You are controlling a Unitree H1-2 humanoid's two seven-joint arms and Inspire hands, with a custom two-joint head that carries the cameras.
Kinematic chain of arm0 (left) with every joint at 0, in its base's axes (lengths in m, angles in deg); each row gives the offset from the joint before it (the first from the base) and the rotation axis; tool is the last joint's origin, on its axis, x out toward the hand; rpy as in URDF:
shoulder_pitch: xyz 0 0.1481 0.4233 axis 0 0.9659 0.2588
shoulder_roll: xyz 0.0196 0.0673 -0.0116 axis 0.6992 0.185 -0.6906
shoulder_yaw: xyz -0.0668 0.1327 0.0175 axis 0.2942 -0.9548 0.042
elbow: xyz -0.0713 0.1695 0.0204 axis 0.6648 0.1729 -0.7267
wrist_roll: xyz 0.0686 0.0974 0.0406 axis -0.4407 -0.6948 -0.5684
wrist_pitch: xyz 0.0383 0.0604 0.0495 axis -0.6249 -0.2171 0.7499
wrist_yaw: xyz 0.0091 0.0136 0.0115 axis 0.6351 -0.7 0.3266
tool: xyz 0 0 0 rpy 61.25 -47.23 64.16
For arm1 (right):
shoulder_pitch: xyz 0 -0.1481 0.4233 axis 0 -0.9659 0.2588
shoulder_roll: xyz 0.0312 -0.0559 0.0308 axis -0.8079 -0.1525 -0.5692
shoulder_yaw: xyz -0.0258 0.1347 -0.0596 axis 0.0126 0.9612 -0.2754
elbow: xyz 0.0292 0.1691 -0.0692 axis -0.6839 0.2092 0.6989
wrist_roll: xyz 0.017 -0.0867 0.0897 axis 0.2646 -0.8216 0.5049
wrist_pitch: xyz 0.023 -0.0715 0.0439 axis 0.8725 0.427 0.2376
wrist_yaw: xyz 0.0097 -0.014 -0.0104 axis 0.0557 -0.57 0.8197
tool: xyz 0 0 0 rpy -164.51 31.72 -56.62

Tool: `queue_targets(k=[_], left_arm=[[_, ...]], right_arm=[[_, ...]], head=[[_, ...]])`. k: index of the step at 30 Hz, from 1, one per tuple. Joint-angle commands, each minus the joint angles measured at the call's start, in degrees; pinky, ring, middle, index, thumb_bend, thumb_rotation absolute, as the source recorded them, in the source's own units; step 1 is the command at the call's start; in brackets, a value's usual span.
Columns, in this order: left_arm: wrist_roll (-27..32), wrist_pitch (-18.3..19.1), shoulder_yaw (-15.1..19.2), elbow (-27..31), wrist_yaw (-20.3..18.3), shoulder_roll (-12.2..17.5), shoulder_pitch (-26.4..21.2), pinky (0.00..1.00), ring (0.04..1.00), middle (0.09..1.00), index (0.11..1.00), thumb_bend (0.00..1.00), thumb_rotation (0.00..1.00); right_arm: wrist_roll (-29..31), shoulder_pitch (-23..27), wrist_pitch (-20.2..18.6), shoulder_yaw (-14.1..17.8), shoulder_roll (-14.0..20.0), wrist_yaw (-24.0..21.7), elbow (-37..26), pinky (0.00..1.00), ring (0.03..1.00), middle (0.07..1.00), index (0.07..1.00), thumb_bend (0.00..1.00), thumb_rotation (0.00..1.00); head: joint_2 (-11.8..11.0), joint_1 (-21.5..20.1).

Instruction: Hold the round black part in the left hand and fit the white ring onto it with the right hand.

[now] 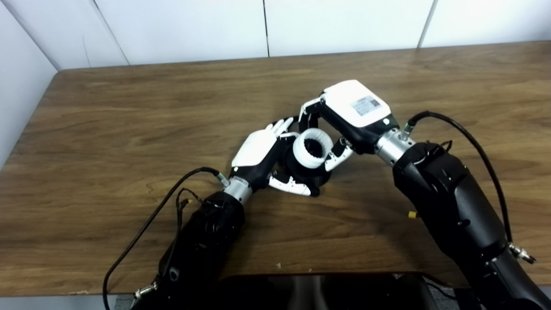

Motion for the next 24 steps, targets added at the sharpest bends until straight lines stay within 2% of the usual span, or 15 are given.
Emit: queue_targets(k=[1,17,24], left_arm=[[-2.5,0.3,-0.9,-0.6,-0.8,0.4,-0.5,1.0,1.0,1.0,0.646,1.0,0.35],[-2.6,0.9,-1.1,-0.6,-1.1,0.4,-0.6,1.0,1.0,1.0,0.654,1.0,0.33],[-2.5,0.9,-1.1,-0.4,-1.3,0.4,-0.6,1.0,1.0,1.0,0.65,1.0,0.33]], right_arm=[[-1.3,2.8,0.5,-0.4,-0.2,-0.1,0.7,0.79,0.632,0.465,0.525,0.52,0.01],[-2.6,4.9,2.3,-2.6,-0.2,-3.2,-2.0,0.75,0.634,0.472,0.512,0.53,0.01],[-2.6,5.2,2.9,-3.3,0.1,-4.6,-2.6,0.79,0.642,0.471,0.512,0.53,0.01]], head=[[0.1,0.2],[0.4,0.0],[0.5,0.0]])
